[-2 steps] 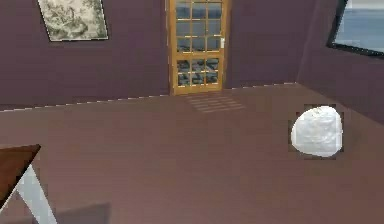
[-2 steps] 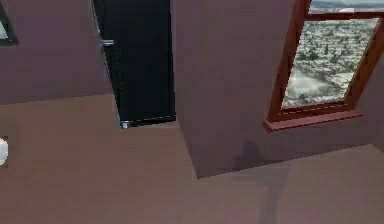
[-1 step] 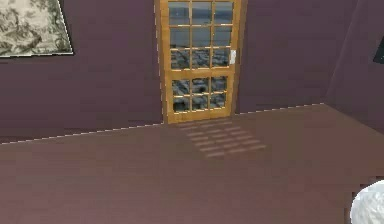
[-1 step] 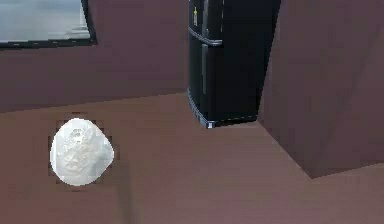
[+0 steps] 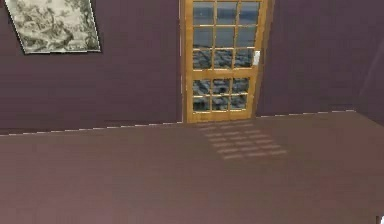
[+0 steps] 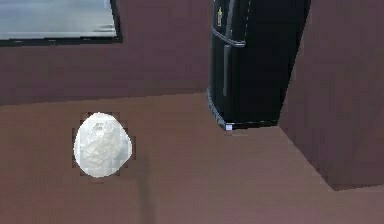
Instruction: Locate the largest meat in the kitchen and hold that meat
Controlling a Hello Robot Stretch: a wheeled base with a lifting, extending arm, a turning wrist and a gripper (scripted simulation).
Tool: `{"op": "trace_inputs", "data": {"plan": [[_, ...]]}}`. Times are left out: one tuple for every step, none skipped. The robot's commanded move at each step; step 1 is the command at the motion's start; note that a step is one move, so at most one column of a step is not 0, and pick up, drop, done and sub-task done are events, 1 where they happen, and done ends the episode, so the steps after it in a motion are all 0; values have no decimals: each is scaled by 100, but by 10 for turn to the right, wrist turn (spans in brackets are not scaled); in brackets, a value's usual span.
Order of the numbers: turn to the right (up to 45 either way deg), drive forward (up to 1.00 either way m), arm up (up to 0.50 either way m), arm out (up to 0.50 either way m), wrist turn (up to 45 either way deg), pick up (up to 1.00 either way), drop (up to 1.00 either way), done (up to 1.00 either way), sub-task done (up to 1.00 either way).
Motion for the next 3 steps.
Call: {"op": "trace_inputs", "data": {"plan": [[0,55,0,0,0,0,0,0,0],[-450,0,0,0,0,0,0,0,0],[-300,0,0,0,0,0,0,0,0]]}}
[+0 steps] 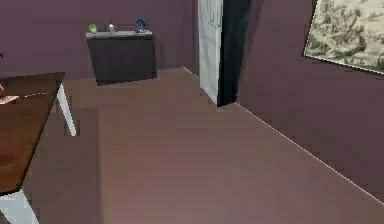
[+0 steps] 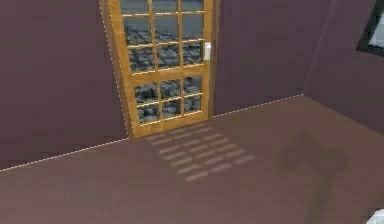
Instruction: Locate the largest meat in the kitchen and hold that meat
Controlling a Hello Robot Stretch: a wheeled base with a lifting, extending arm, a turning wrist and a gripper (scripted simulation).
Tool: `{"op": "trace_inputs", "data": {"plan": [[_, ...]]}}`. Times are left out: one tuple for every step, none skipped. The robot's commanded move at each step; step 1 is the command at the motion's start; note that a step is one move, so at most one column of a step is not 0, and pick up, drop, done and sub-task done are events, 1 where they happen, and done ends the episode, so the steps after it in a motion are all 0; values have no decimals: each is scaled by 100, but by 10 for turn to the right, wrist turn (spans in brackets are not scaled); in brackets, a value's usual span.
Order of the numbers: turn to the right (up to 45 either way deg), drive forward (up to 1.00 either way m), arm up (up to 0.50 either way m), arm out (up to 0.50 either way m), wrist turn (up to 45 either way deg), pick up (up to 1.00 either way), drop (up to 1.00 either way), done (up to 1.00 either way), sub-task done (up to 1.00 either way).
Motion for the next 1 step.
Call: {"op": "trace_inputs", "data": {"plan": [[0,60,0,0,0,0,0,0,0]]}}
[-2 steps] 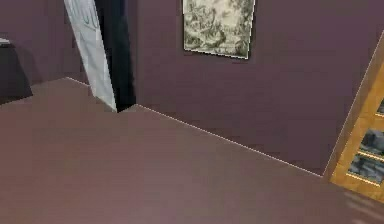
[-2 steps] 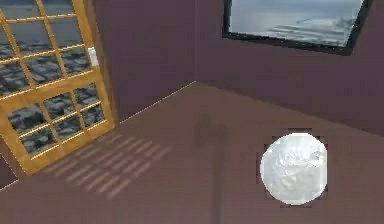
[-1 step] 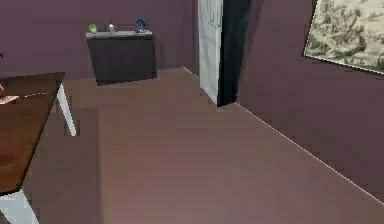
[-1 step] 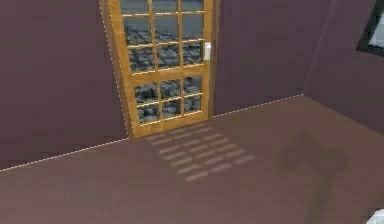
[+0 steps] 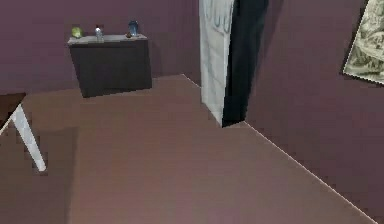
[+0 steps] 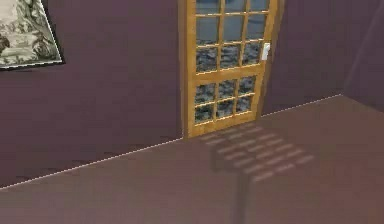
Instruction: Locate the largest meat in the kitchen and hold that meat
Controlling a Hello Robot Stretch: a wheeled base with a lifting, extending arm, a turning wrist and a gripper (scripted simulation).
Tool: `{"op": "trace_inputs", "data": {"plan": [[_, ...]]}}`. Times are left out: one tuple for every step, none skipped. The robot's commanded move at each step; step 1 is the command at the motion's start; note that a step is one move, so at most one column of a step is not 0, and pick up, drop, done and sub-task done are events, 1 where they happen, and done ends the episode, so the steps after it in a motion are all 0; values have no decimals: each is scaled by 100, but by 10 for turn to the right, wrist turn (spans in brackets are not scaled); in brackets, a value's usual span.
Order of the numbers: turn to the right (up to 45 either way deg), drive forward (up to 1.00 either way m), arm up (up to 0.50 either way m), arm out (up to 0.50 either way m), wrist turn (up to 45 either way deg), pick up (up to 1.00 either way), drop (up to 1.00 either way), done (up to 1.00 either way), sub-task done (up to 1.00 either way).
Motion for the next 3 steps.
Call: {"op": "trace_inputs", "data": {"plan": [[-180,0,0,0,0,0,0,0,0],[0,100,0,0,0,0,0,0,0],[-30,0,0,0,0,0,0,0,0]]}}
